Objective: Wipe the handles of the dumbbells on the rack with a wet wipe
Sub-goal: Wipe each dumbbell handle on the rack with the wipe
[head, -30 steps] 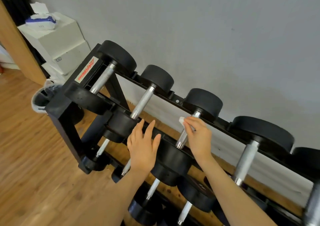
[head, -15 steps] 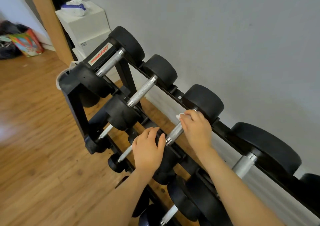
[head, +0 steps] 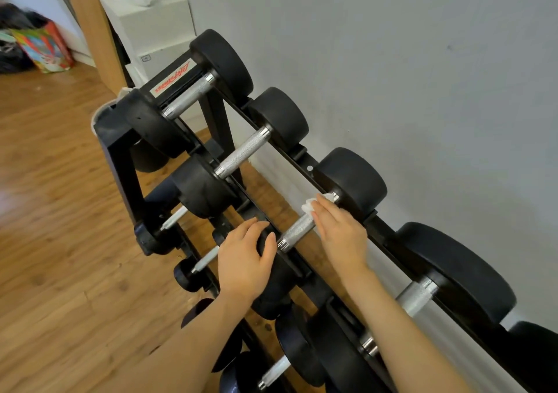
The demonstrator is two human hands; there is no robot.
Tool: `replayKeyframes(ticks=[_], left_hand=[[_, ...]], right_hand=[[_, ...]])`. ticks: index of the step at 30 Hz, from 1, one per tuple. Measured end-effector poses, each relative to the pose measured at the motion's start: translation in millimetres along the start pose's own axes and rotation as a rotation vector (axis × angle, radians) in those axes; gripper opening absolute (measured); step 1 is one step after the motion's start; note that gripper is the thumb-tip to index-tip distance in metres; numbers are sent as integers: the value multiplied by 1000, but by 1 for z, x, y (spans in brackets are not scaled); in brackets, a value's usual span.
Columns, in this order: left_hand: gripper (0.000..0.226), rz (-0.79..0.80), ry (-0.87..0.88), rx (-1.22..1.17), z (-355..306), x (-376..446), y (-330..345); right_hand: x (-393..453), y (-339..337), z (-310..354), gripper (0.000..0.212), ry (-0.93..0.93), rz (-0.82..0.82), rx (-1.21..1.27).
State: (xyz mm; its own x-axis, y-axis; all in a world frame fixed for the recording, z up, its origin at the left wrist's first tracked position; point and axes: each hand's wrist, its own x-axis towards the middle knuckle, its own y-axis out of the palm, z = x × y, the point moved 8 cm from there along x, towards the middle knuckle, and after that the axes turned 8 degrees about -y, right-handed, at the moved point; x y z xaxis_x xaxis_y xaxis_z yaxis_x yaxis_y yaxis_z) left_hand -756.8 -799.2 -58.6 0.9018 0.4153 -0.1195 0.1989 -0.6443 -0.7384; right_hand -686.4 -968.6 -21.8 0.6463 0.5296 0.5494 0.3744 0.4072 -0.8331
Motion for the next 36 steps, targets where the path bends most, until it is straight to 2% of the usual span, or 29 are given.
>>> replayKeyframes(ticks=[3,7,12,14,17,21,25,30,34,36], left_hand=[[59,2,2,-3,-1,-2,-1],[57,-7,11,10,-1,-3,-1],[62,-38,48,62,-5,-6,0],[56,-77,80,108,-9,-16,0],[49,-123,105,160,-11,-29,1],[50,-128,110,152,-9,-26,1],[50,-143,120,141,-6,-24,2],[49,-145,123,148,-5,-24,4],[49,-152,126,148,-5,-24,4],[49,-157,127,145,-5,-24,4]], right_hand=[[-2,7,4,44,-76,72,6],[0,1,-18,45,46,40,-16],[-1,6,6,35,-121,94,23],[4,1,-1,33,-67,109,1],[6,-2,-10,36,36,109,-42],[-3,7,2,38,-61,153,-31],[-1,-2,-12,40,49,94,-40],[-6,10,1,41,-101,177,-62],[-1,4,-13,46,34,134,-55],[-2,12,-5,52,-24,157,-18]])
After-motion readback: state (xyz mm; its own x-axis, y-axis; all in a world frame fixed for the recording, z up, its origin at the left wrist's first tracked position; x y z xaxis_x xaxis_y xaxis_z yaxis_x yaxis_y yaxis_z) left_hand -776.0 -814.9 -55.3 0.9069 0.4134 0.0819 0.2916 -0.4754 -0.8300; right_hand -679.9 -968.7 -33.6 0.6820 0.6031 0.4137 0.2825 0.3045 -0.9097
